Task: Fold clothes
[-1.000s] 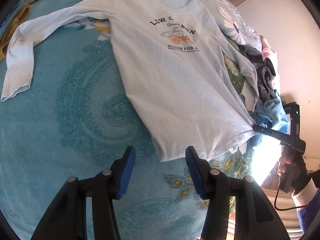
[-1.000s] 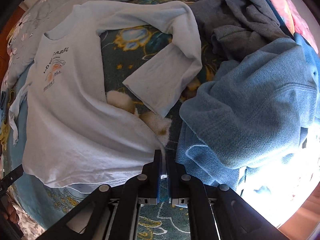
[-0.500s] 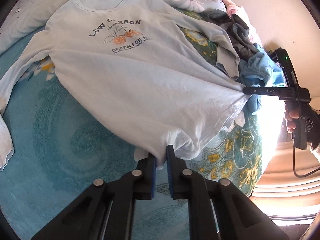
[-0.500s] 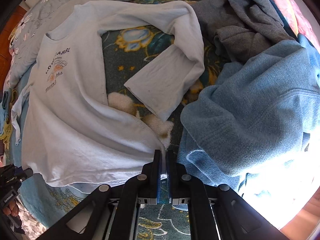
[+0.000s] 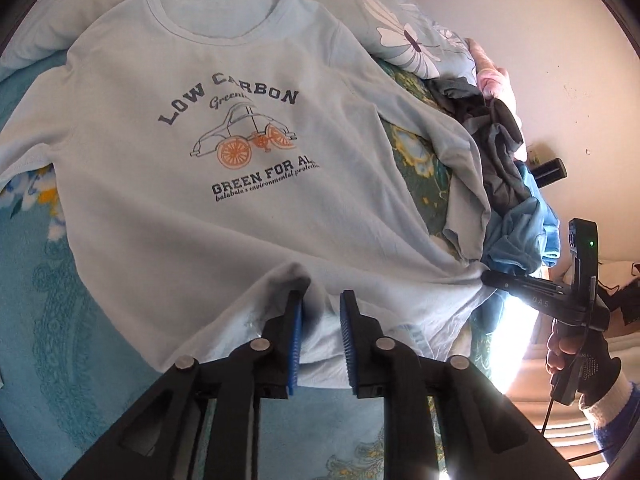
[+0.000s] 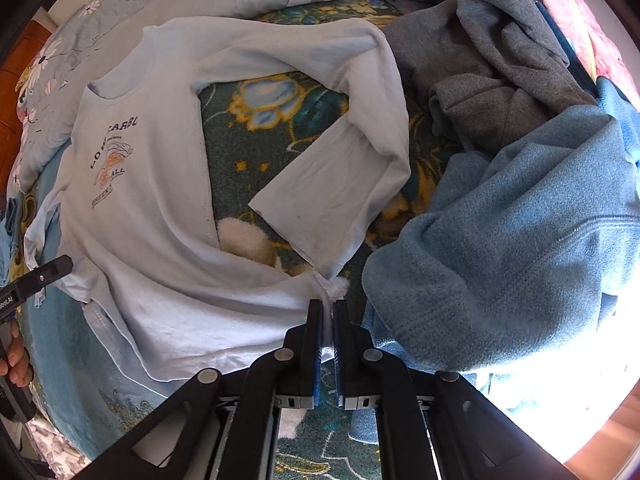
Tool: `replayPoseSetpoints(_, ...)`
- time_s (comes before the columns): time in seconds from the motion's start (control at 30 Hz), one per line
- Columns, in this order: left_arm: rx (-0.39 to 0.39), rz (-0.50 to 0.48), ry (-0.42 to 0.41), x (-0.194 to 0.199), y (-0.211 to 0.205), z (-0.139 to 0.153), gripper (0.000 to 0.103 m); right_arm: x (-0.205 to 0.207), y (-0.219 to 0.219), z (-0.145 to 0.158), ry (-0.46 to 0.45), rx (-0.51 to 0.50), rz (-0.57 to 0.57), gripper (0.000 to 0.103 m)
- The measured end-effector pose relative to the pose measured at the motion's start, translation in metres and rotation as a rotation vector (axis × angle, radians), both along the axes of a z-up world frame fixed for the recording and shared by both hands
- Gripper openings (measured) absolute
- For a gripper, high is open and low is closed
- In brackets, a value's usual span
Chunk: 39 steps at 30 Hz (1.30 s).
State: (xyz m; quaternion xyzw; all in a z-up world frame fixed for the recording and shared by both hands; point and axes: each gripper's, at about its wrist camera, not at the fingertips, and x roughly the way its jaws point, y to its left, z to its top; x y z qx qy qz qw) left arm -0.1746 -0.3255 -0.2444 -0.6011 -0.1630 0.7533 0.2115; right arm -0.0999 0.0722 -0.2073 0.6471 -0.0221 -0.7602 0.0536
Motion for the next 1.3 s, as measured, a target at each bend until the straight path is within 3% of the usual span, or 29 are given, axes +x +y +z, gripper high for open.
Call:
replayPoseSetpoints(0.03, 0.001, -0.005, -0.010, 0.005, 0.001, -0.002, 0.037, 0.002, 0.003, 0.000, -0.001, -0.002, -0.002, 0.005)
replayPoseSetpoints(0.1, -0.001, -0.004, -0.025, 0.014, 0.001, -0.007, 0.038, 0.006, 0.008, 0.001, -0.002, -0.007, -0.007, 0.005)
replayPoseSetpoints(0.4, 0.061, 0.092, -0.072, 0.016, -0.012, -0.014, 0.033, 0.025, 0.029, 0.012, -0.004, -0.017, -0.004, 0.005)
replayPoseSetpoints(0.43, 0.051, 0.104, -0.071, 0.018, -0.015, -0.012, 0.020, 0.028, 0.031, 0.015, -0.003, -0.018, 0.000, 0.005)
replayPoseSetpoints(0.5, -0.012, 0.107, -0.067, 0.024, -0.017, -0.007, 0.010, 0.035, 0.034, 0.023, 0.000, -0.021, 0.010, 0.005)
replayPoseSetpoints(0.7, -0.140, 0.092, -0.058, 0.063, -0.030, 0.026, 0.007, 0.062, 0.041, 0.047, -0.001, -0.043, 0.052, 0.005)
replayPoseSetpoints(0.83, -0.240, 0.107, -0.126, 0.100, -0.059, 0.044, 0.007, 0.065, -0.076, 0.071, -0.015, -0.066, 0.096, 0.005)
replayPoseSetpoints(0.87, -0.264, 0.113, -0.148, 0.109, -0.067, 0.047, 0.007, 0.079, -0.080, 0.075, -0.021, -0.070, 0.108, 0.005)
replayPoseSetpoints(1.03, -0.348, 0.139, -0.243, 0.146, -0.093, 0.048, 0.003, 0.048, -0.112, 0.035, -0.074, -0.104, 0.161, 0.005)
replayPoseSetpoints(1.17, -0.390, 0.166, -0.293, 0.167, -0.105, 0.026, 0.002, 0.057, -0.127, 0.017, -0.115, -0.070, 0.199, 0.005)
replayPoseSetpoints(1.3, -0.364, 0.206, -0.298, 0.173, -0.113, 0.009, 0.002, 0.062, -0.122, 0.005, -0.142, -0.077, 0.160, 0.005)
